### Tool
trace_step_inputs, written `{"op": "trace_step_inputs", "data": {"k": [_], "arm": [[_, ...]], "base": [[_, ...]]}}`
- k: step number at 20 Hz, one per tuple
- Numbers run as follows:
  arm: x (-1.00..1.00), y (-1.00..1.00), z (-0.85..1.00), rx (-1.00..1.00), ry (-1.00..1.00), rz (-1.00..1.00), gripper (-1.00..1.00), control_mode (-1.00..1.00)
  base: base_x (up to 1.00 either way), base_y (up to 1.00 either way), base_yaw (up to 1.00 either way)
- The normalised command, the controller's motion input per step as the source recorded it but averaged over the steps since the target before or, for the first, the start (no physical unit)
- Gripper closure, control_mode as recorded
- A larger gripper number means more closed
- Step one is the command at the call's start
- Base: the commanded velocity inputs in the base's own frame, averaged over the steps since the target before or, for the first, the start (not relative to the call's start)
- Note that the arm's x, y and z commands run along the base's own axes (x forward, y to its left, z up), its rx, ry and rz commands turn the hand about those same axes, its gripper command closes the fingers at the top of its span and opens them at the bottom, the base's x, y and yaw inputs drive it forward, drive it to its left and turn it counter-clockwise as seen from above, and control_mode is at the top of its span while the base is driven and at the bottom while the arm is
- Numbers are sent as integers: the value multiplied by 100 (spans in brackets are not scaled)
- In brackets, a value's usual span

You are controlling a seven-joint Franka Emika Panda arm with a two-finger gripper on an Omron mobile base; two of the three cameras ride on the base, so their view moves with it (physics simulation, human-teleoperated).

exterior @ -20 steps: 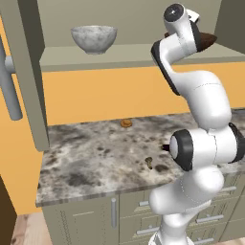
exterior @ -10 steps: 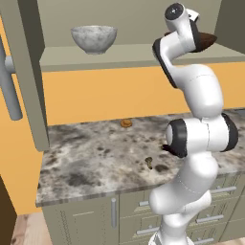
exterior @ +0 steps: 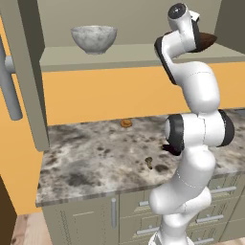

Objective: Pick both bowls and place them on the counter. Then place the eggplant in one bowl and place the mushroom in the other bowl.

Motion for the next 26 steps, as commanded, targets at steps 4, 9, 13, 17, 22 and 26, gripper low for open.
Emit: {"op": "trace_step_inputs", "data": {"k": [4, 9, 13, 17, 22, 26], "arm": [[11, -16, -15, 0, 2, 7, -100, -100], [10, -13, -20, 0, 1, 8, -100, -100], [0, -5, -10, 0, 0, 4, 100, -100], [-10, 0, -16, 0, 0, 0, 100, -100], [-78, 0, -25, 0, -4, 0, 100, -100], [-100, 1, -8, 0, -12, 0, 100, -100]], "base": [[0, 0, 0], [0, 0, 0], [0, 0, 0], [0, 0, 0], [0, 0, 0], [0, 0, 0]]}}
